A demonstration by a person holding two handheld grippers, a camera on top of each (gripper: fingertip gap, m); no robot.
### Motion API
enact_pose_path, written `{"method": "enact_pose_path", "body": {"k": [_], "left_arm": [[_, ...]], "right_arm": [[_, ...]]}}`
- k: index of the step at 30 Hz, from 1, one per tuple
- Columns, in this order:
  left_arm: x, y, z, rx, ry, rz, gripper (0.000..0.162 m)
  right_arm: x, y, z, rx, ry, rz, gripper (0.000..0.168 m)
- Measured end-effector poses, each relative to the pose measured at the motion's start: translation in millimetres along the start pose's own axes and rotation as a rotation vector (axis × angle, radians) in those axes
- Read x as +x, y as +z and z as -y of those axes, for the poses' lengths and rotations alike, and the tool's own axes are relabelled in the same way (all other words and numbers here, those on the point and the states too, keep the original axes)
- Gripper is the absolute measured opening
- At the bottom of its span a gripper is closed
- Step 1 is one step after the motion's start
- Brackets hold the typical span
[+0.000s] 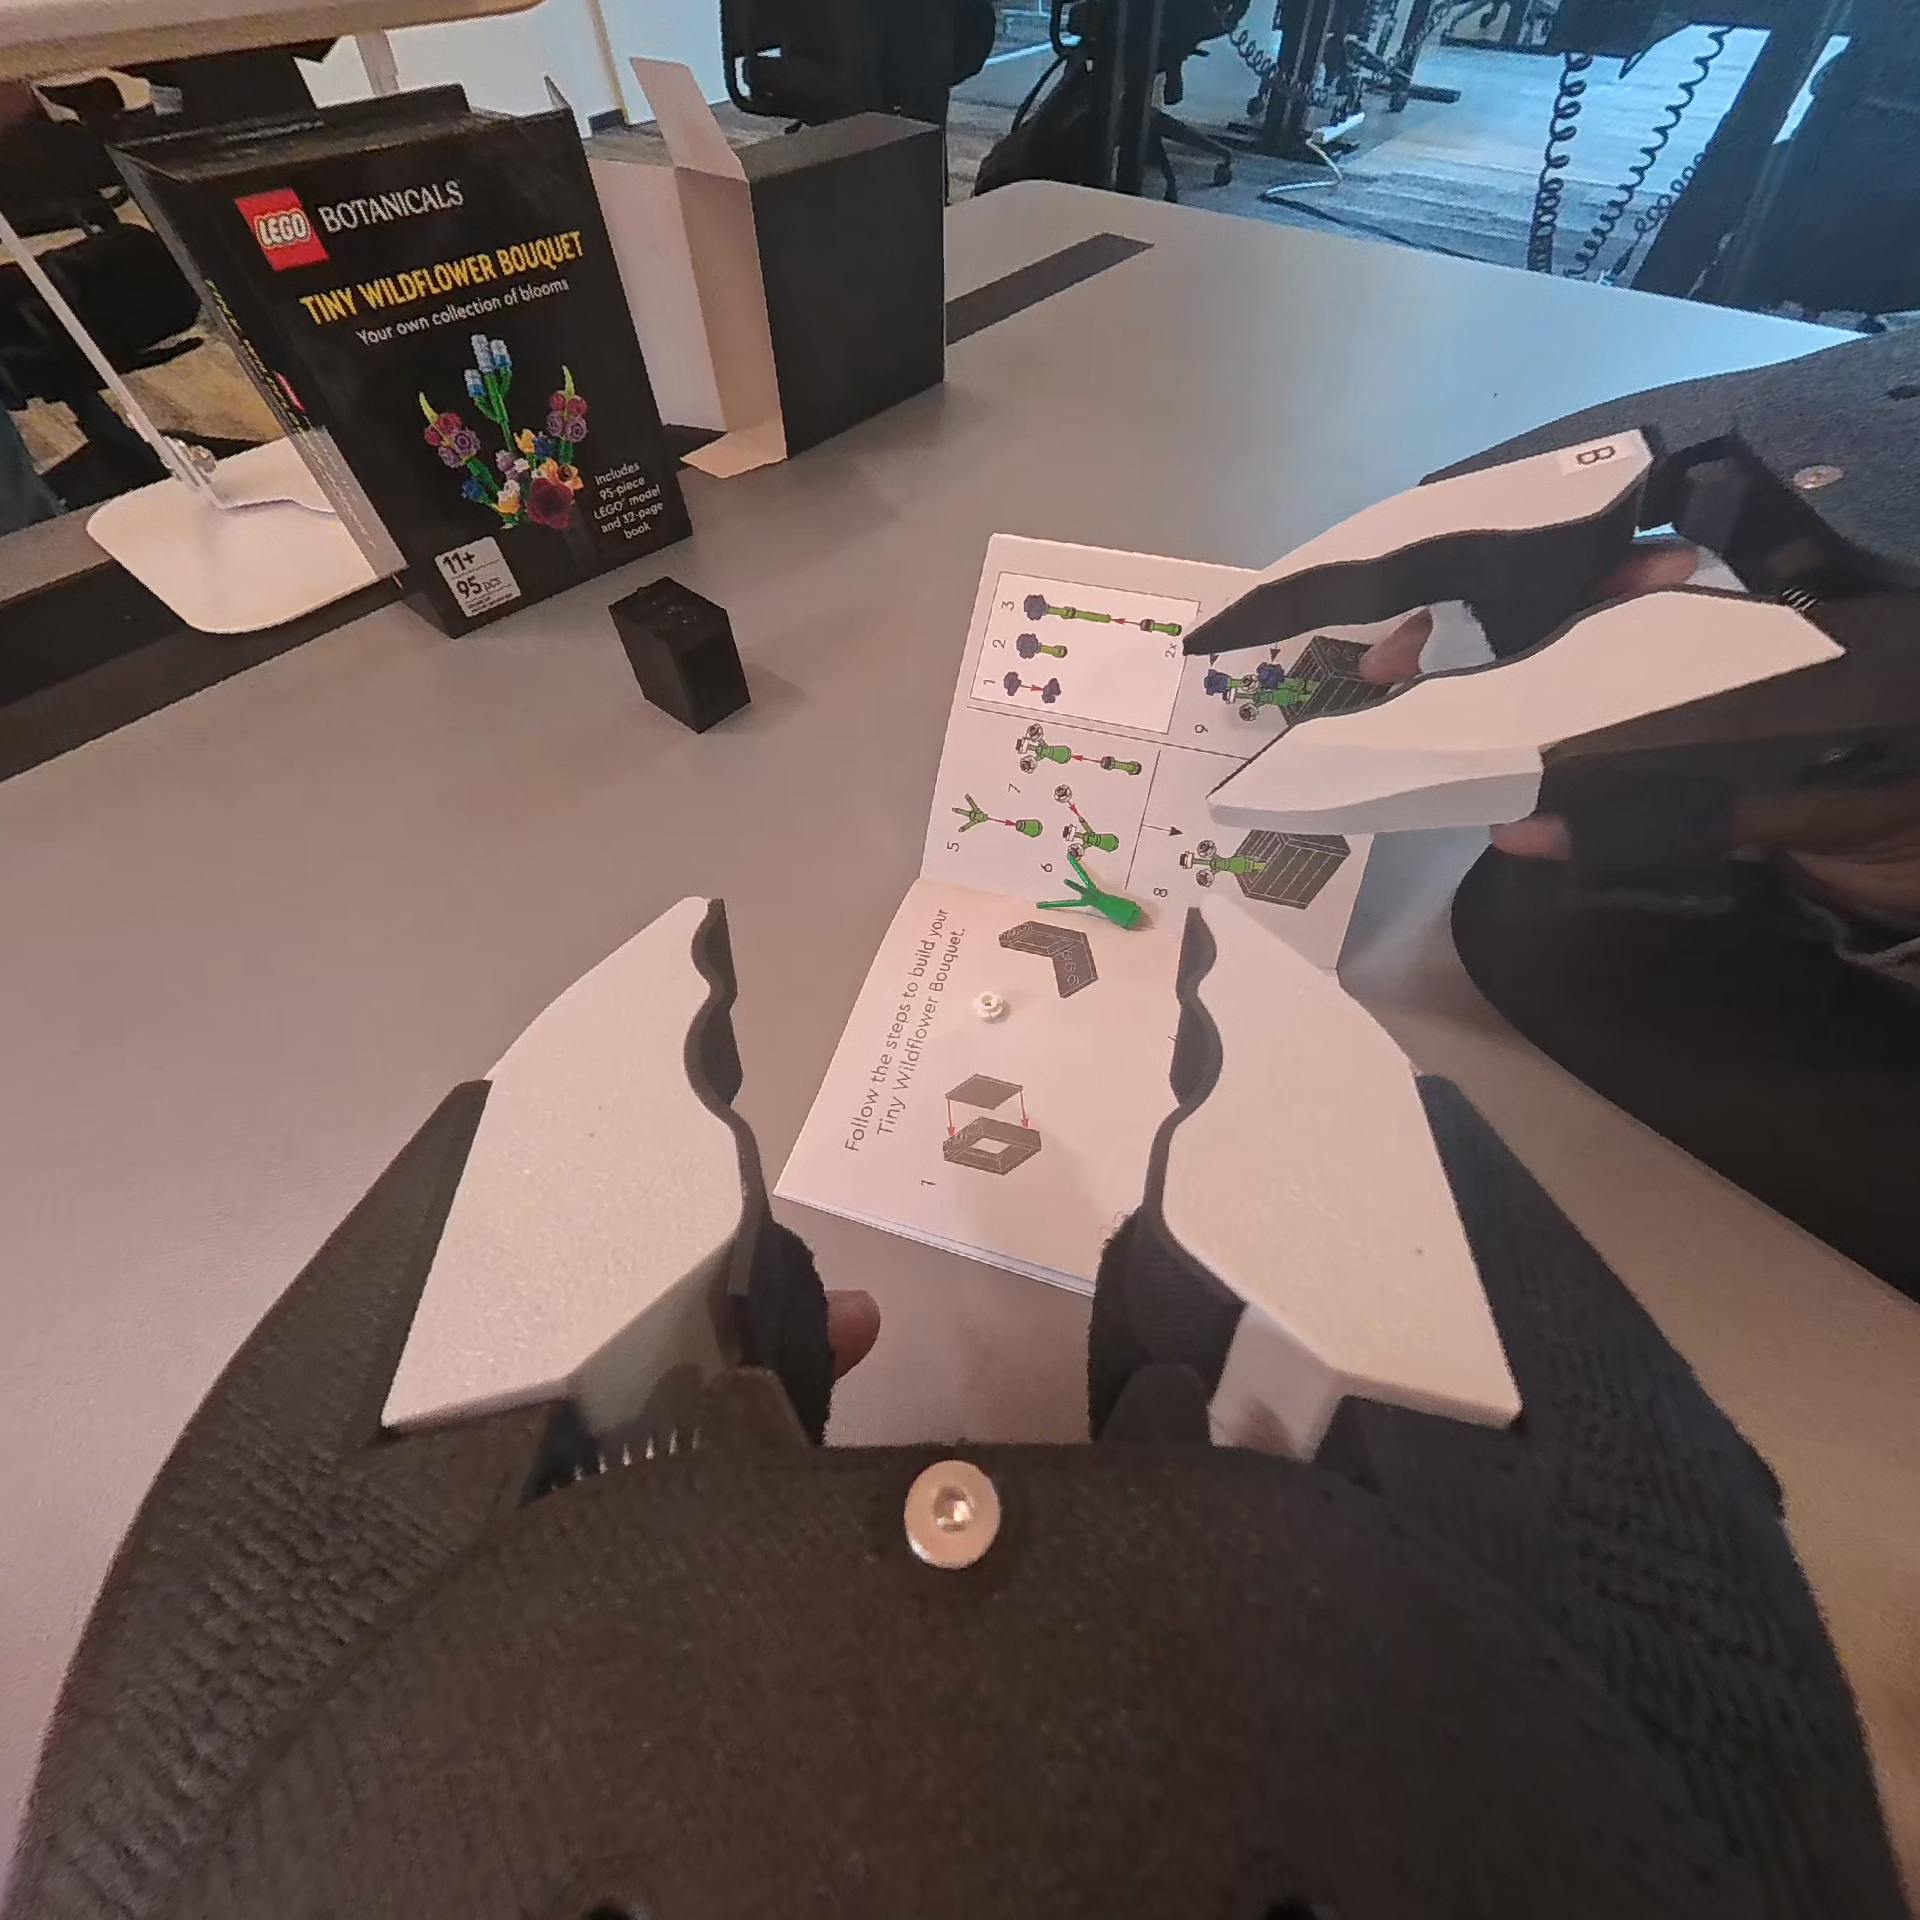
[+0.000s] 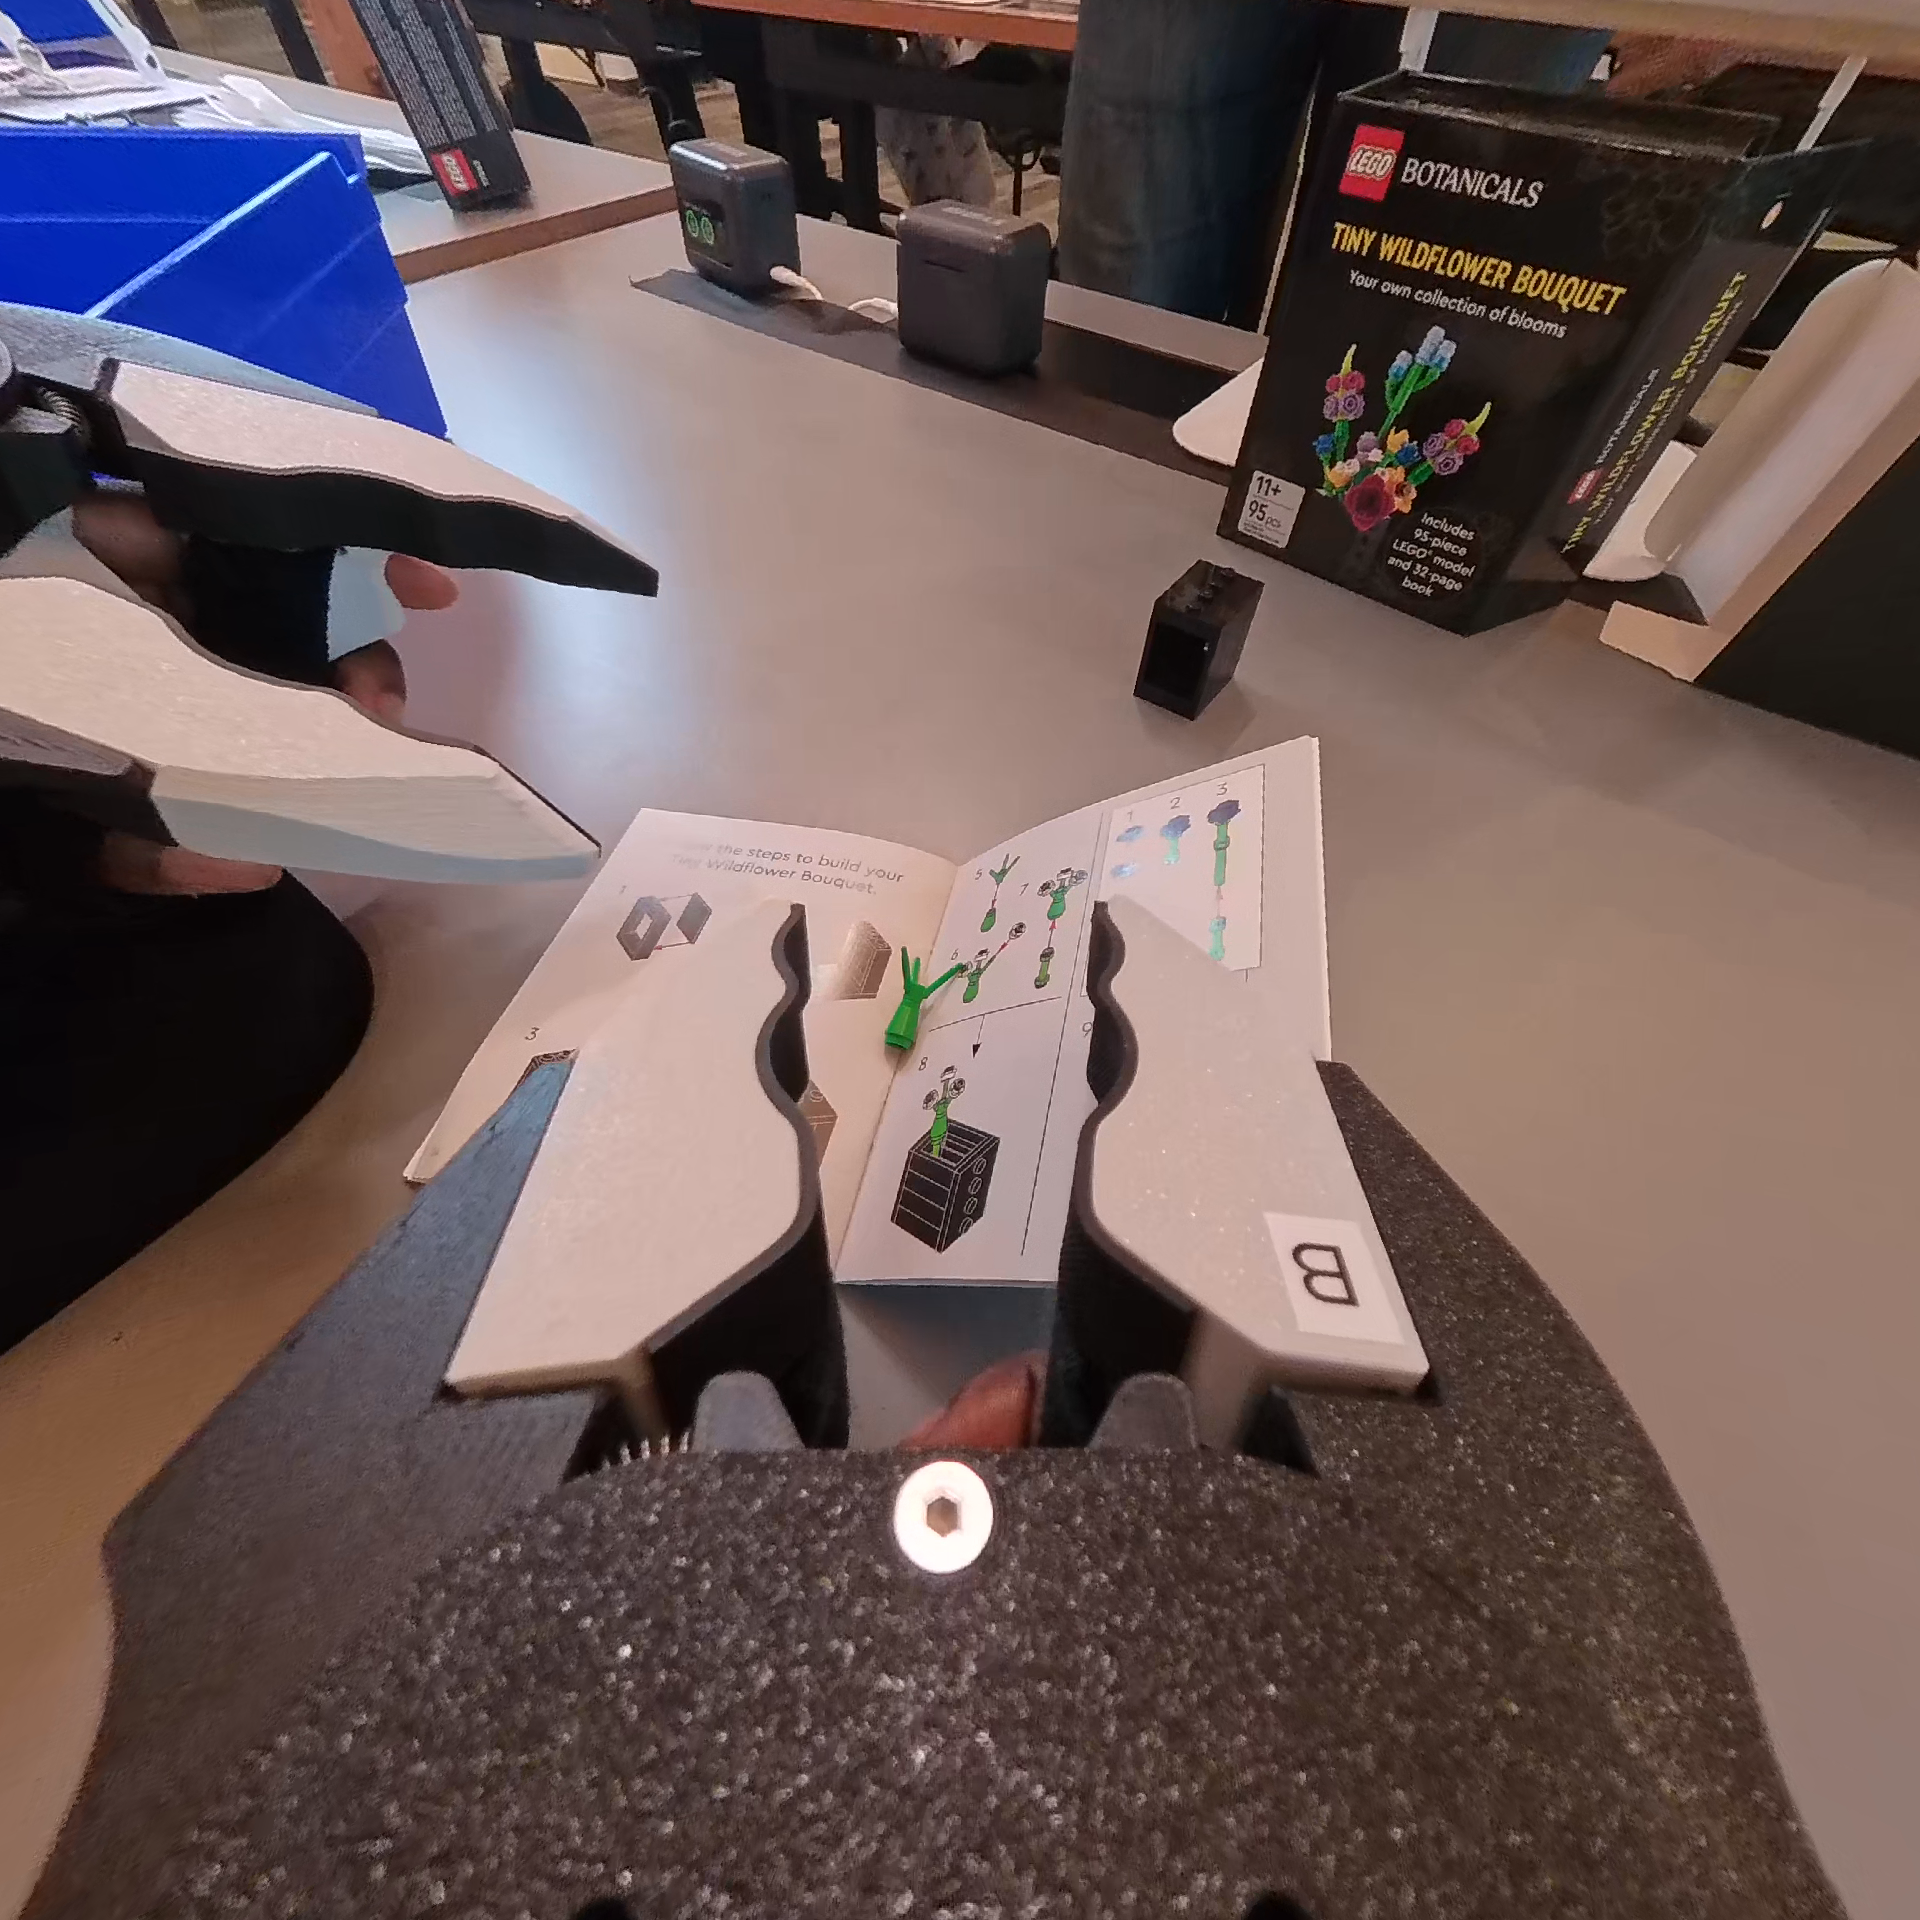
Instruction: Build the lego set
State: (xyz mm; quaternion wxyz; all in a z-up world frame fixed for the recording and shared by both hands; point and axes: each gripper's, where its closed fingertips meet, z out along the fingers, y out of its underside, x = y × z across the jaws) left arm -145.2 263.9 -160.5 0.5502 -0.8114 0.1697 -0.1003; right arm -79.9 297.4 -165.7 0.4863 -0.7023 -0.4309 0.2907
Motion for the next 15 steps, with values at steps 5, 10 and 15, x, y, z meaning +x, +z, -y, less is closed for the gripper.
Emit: {"method": "enact_pose_path", "body": {"k": [5, 10, 15], "left_arm": [[0.5, 0.1, -0.1, 0.000, 0.002, -0.003, 0.082], [0.8, 0.8, -0.9, -0.005, 0.005, -0.003, 0.082], [1.2, 1.0, -1.1, -0.007, 0.007, -0.005, 0.082]], "right_arm": [[-0.1, -0.2, 0.3, 0.003, 0.002, 0.002, 0.051], [0.0, -0.6, 0.9, 0.008, 0.004, 0.004, 0.051], [-0.4, -0.4, 0.8, 0.008, 0.003, 0.006, 0.050]]}}
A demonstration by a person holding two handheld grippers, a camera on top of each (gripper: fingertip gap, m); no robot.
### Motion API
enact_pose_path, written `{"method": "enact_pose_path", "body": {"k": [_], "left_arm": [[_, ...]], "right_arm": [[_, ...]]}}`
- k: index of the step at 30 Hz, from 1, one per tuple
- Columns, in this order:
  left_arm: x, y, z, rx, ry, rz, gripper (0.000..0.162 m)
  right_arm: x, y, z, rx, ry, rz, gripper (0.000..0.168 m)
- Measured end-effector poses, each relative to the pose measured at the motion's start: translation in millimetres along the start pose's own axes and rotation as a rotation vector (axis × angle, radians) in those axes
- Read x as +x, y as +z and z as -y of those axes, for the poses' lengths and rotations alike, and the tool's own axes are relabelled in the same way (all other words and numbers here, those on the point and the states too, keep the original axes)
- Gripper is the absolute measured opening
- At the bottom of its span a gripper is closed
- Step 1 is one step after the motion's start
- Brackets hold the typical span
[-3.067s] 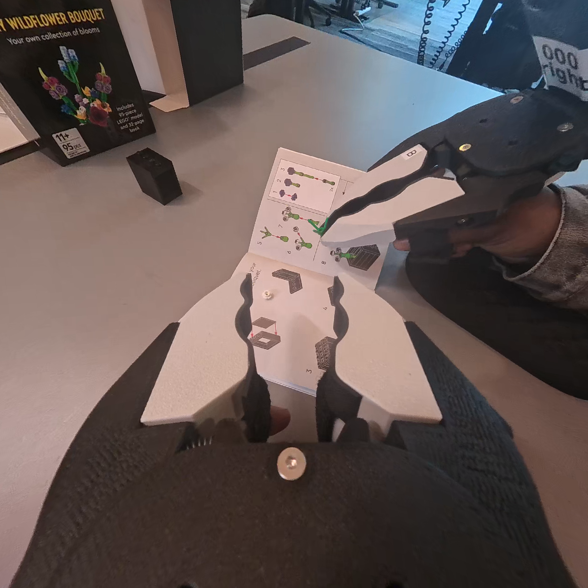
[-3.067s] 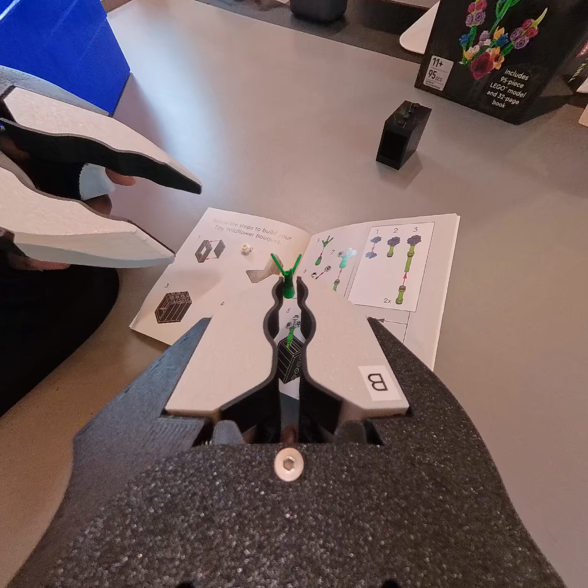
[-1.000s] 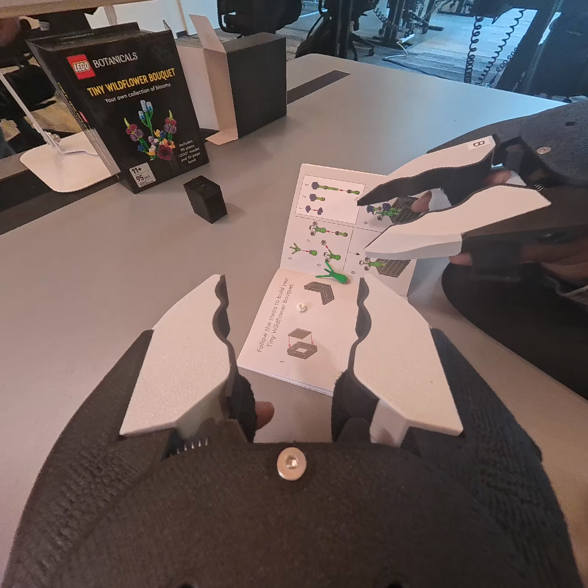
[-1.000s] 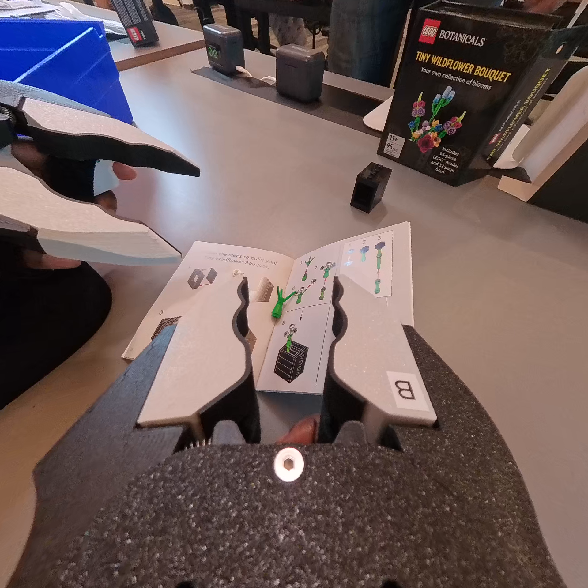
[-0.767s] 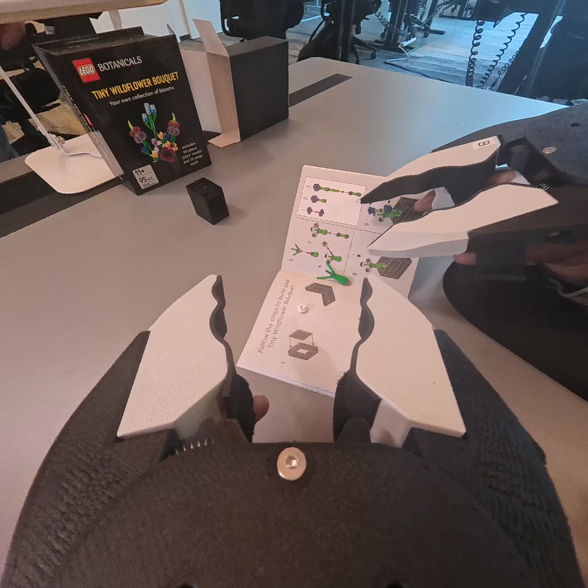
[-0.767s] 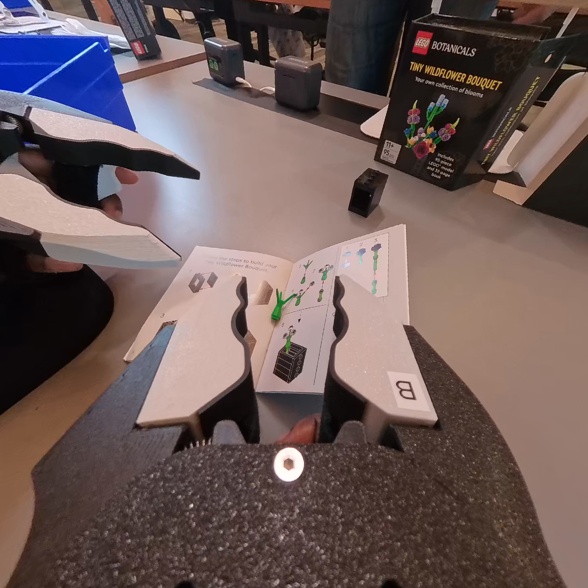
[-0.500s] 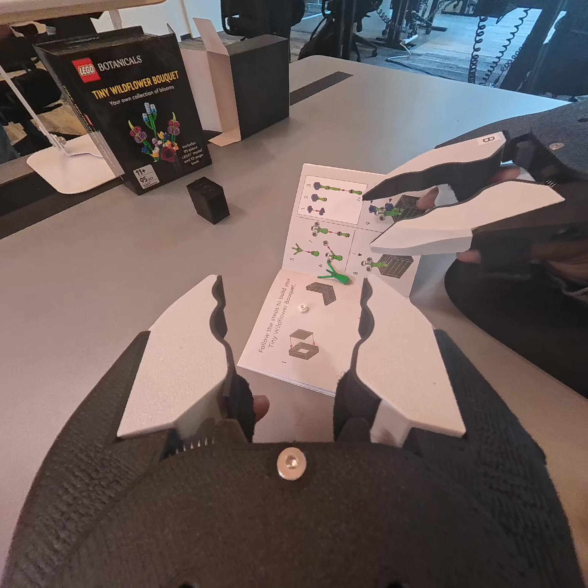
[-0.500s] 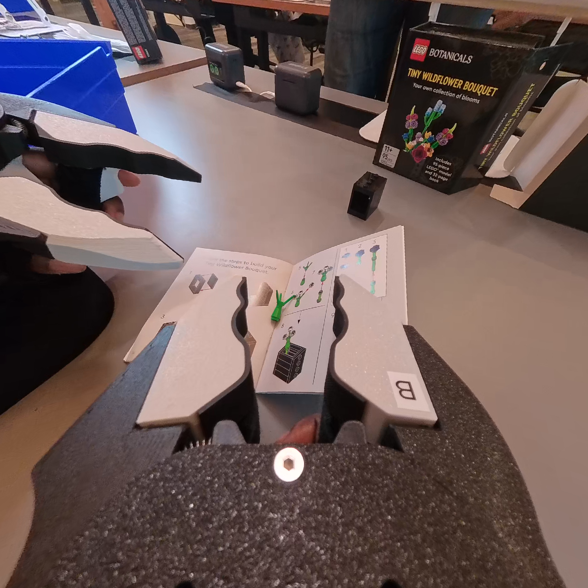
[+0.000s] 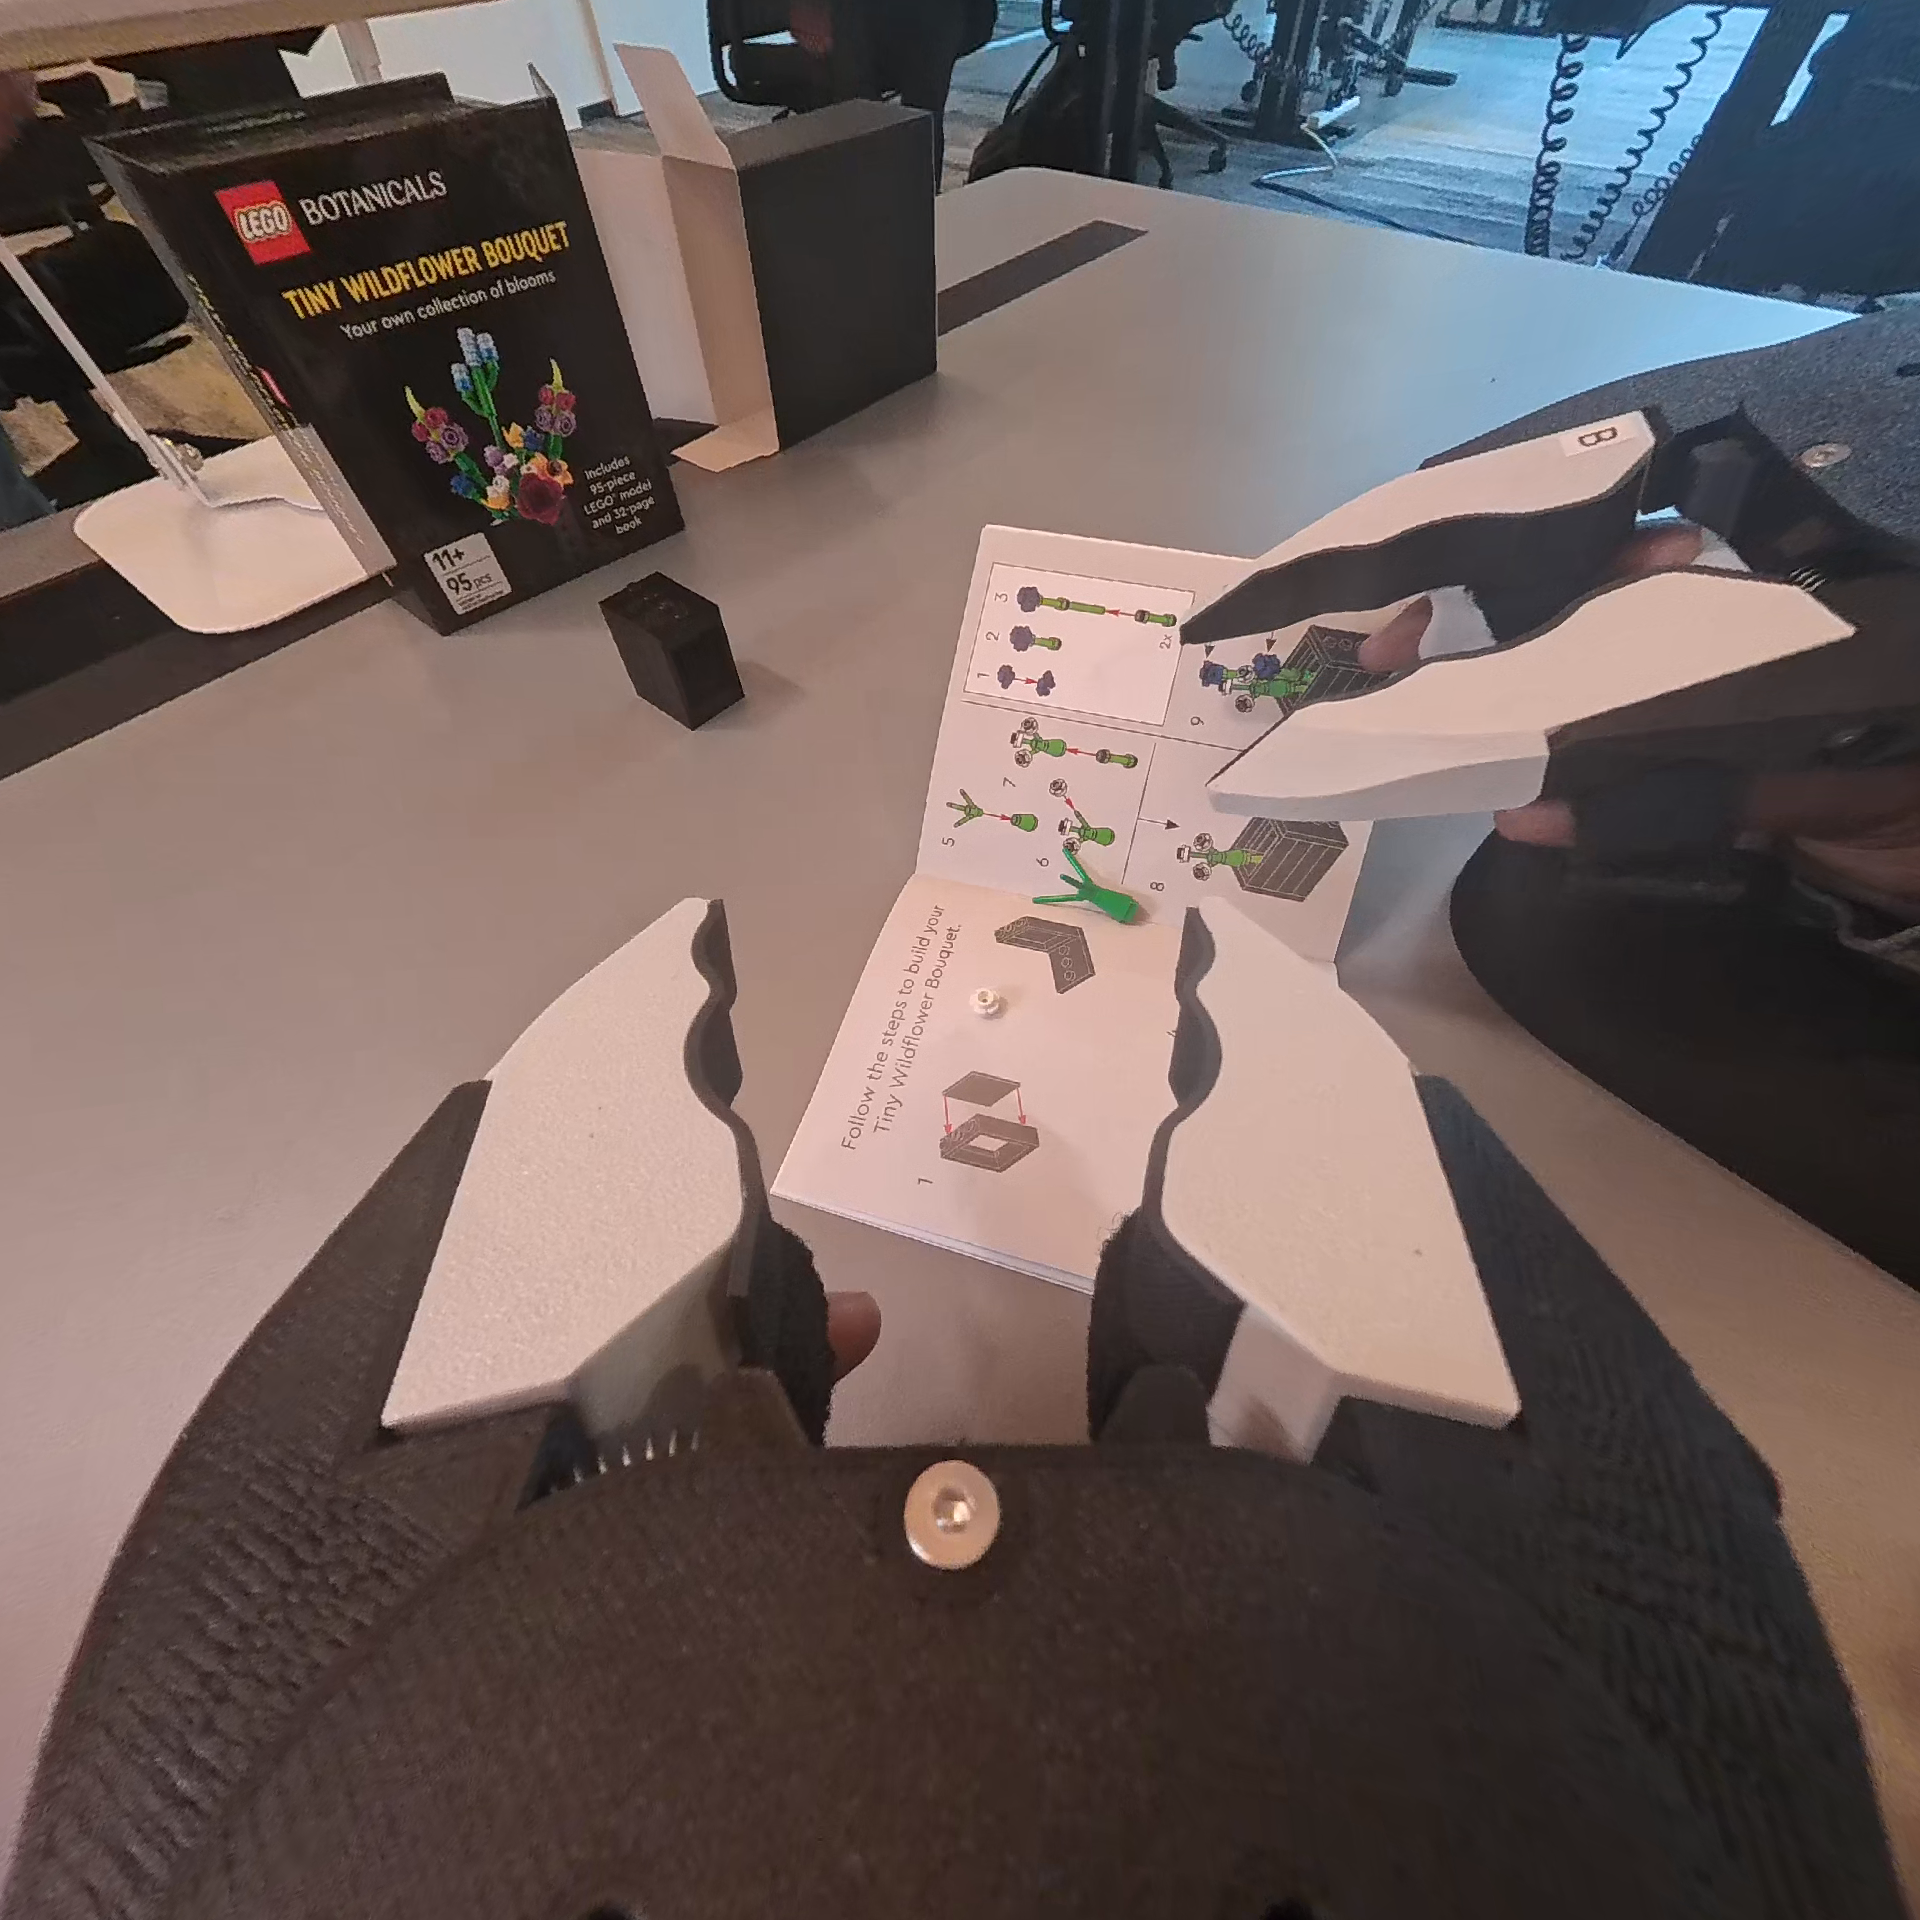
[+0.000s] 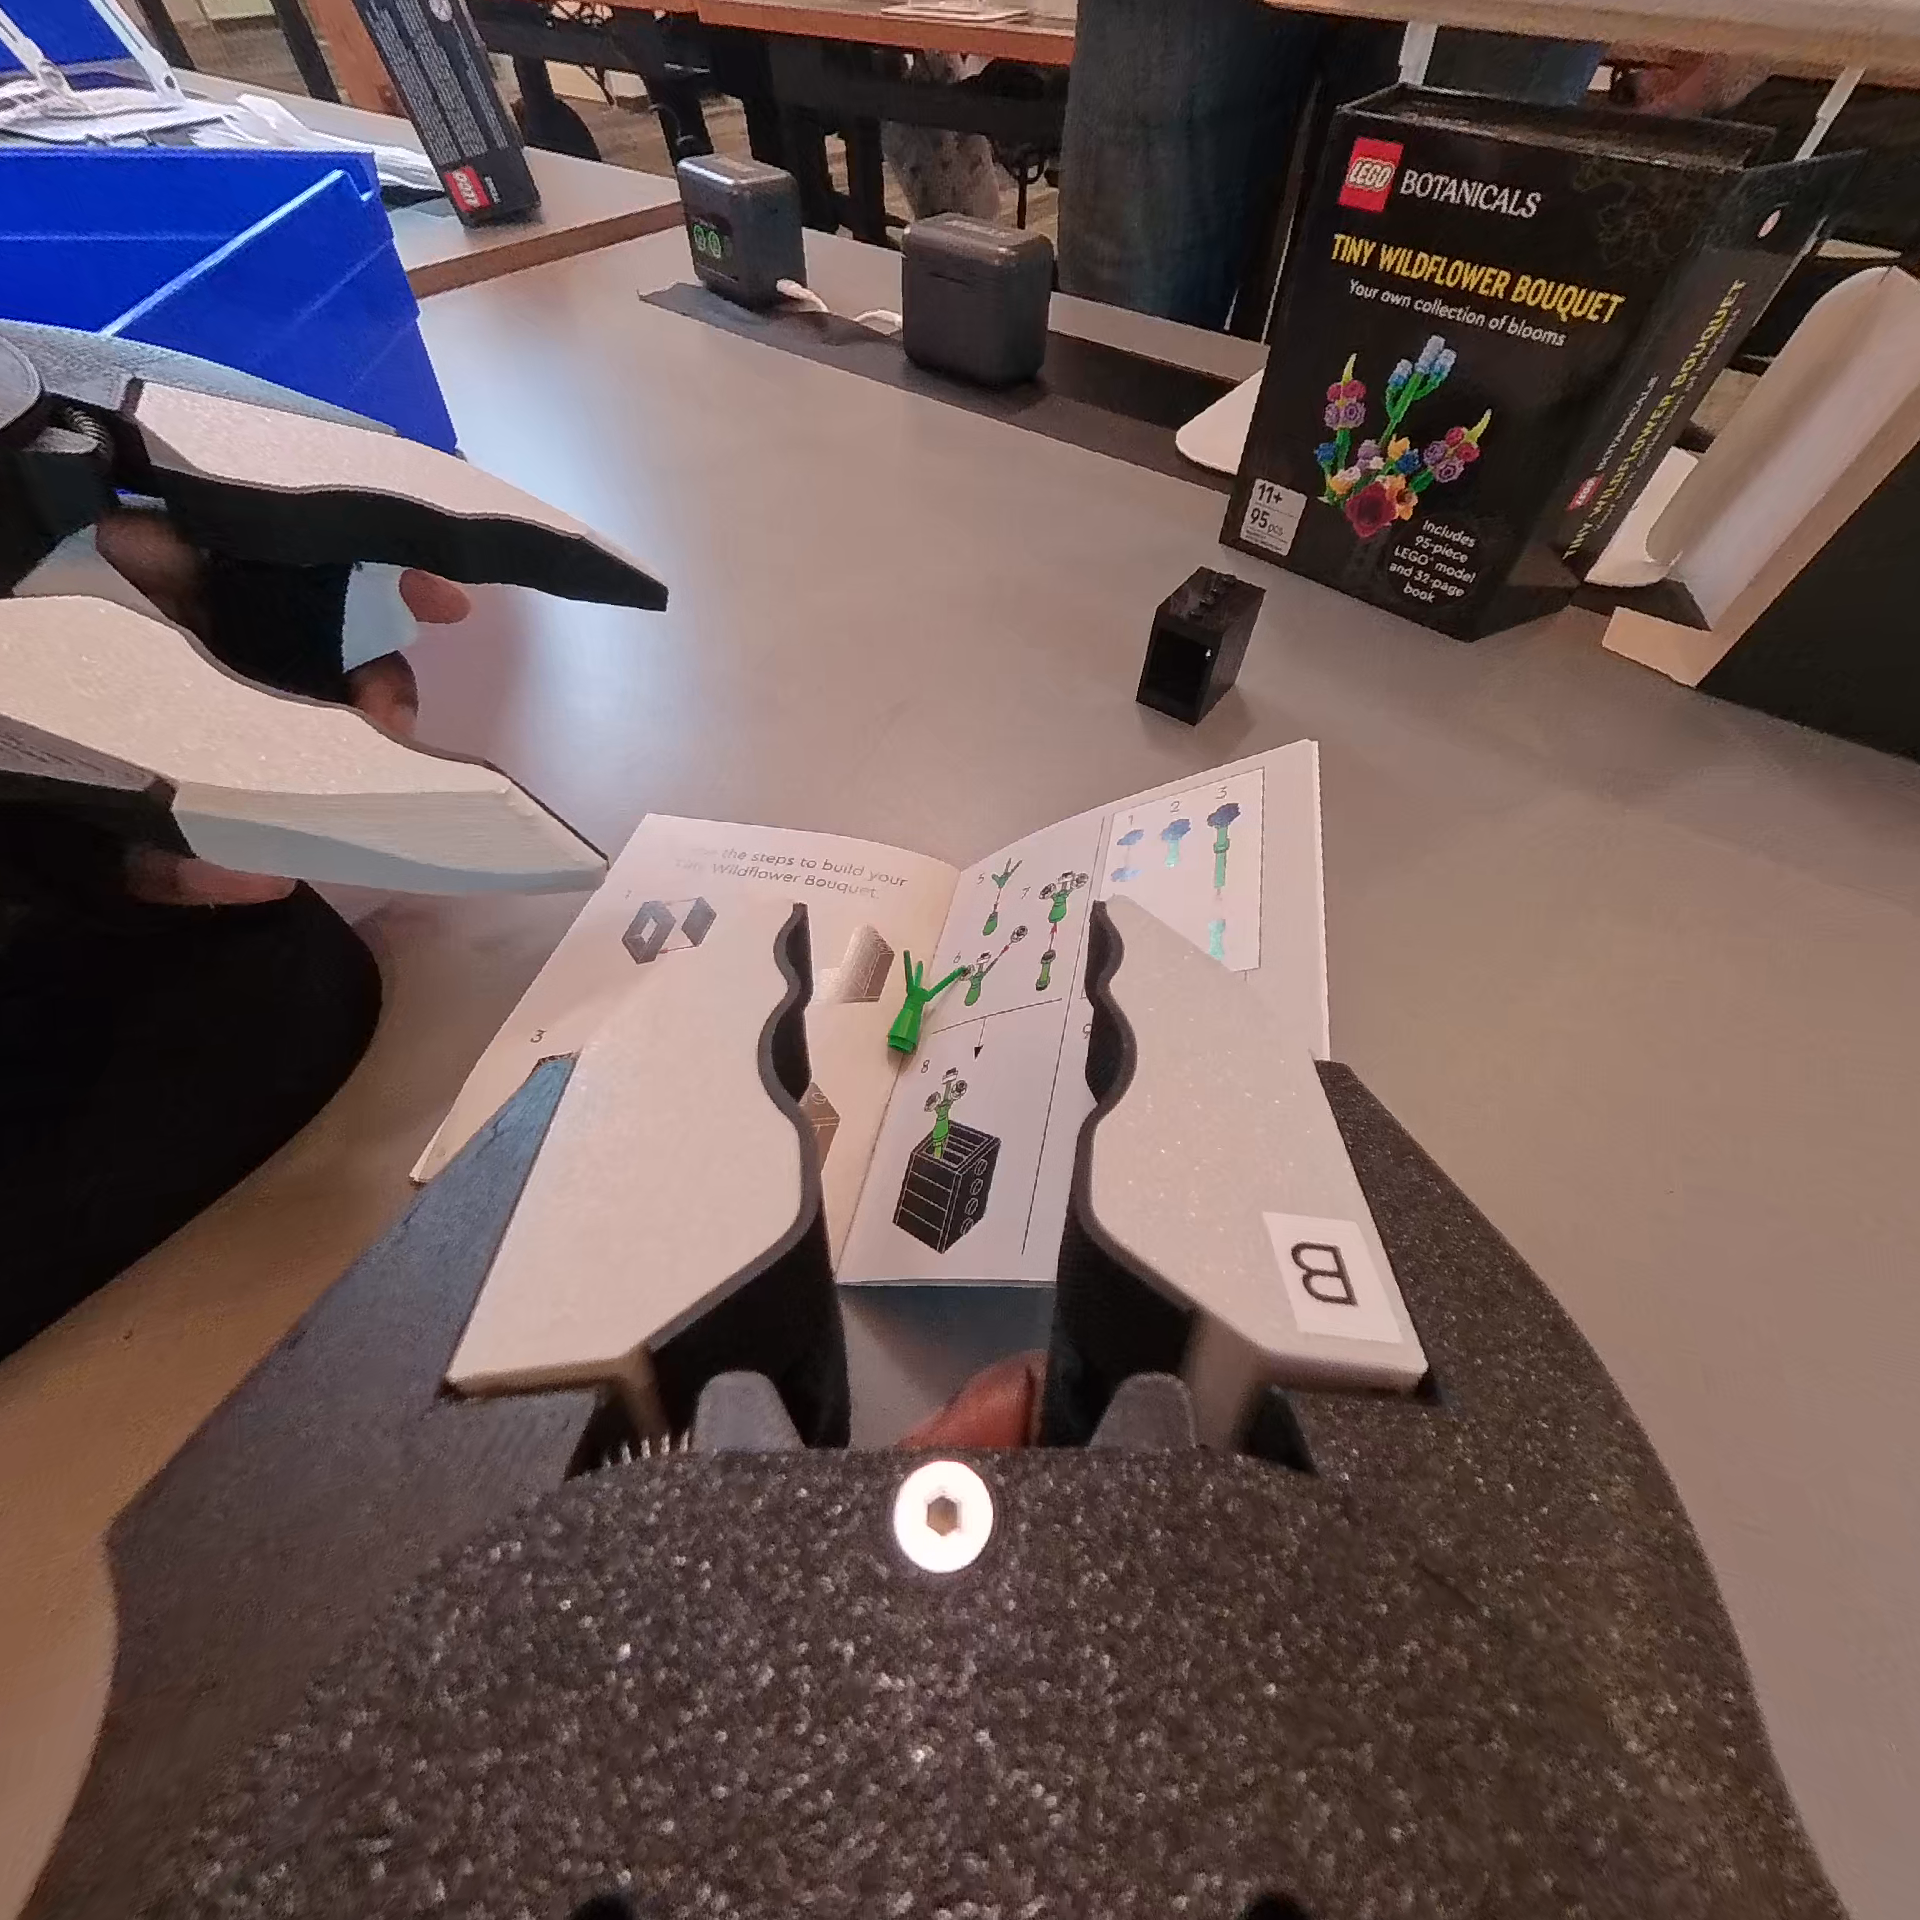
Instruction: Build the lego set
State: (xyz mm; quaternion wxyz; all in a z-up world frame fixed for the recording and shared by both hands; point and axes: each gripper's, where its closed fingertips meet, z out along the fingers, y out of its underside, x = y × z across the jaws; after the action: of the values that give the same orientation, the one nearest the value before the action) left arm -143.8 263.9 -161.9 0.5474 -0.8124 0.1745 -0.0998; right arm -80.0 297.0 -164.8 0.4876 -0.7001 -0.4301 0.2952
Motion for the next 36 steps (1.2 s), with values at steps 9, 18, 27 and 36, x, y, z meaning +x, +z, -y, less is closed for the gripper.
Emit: {"method": "enact_pose_path", "body": {"k": [9, 18, 27, 36], "left_arm": [[1.4, -0.8, 2.9, 0.013, 0.012, -0.002, 0.082], [28.3, -27.3, 20.8, 0.091, 0.047, -0.058, 0.047], [37.6, -40.0, 14.1, 0.088, 0.027, -0.063, 0.040], [43.2, -52.3, 8.2, 0.052, 0.057, -0.085, 0.027]], "right_arm": [[-0.1, -0.7, 0.9, 0.008, 0.001, 0.001, 0.050], [-1.1, -2.8, 4.0, 0.031, -0.003, 0.007, 0.047], [-1.8, -3.0, 3.9, 0.034, -0.009, 0.007, 0.047], [-12.0, -25.9, 32.9, 0.127, -0.023, 0.085, 0.046]]}}
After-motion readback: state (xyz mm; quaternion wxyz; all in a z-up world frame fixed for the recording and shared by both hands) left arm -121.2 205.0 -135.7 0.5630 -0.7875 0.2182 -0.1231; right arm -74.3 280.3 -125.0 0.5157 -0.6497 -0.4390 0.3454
